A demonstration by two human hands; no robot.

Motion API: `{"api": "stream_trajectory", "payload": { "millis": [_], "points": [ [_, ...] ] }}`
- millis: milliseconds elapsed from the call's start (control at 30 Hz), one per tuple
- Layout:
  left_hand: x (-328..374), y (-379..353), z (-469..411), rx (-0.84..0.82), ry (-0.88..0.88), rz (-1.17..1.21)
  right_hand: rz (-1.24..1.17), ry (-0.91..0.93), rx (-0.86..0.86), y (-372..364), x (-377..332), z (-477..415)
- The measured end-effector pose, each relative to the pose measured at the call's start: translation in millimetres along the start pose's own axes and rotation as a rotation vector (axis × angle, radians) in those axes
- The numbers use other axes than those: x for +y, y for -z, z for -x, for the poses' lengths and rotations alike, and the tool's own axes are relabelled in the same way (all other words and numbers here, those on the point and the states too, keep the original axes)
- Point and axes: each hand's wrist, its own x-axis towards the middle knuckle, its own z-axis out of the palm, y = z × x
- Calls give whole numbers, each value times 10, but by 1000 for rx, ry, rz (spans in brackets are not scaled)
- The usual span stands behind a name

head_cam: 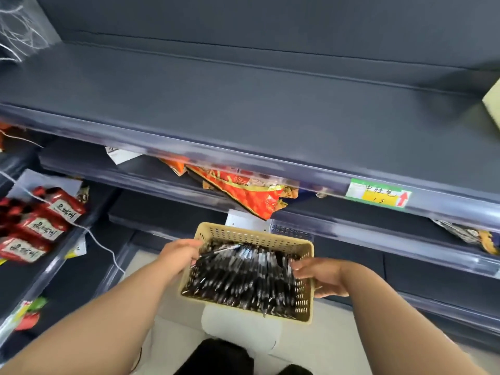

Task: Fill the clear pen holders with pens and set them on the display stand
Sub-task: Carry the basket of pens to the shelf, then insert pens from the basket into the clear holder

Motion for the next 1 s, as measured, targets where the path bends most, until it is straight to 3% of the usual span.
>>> {"api": "stream_trajectory", "payload": {
  "millis": [367, 567, 667, 833, 1000],
  "points": [
    [-611, -218, -526, 15, 34, -23, 0, 138, 162, -408, 261, -361],
    [-1091, -77, -1275, -262, 17, -157, -18, 30, 198, -735, 363, -945],
    [-1303, -20, -1579, -323, 3, -197, -94, -5, 225, -857, 464, -1260],
    [-1698, -164, -2217, -387, -27, -225, -125, -46, 154, -950, 712, -1958],
    [-2238, -506, -2937, -332, -101, -149, -81, -28, 81, -909, 900, -2642]
  ]
}}
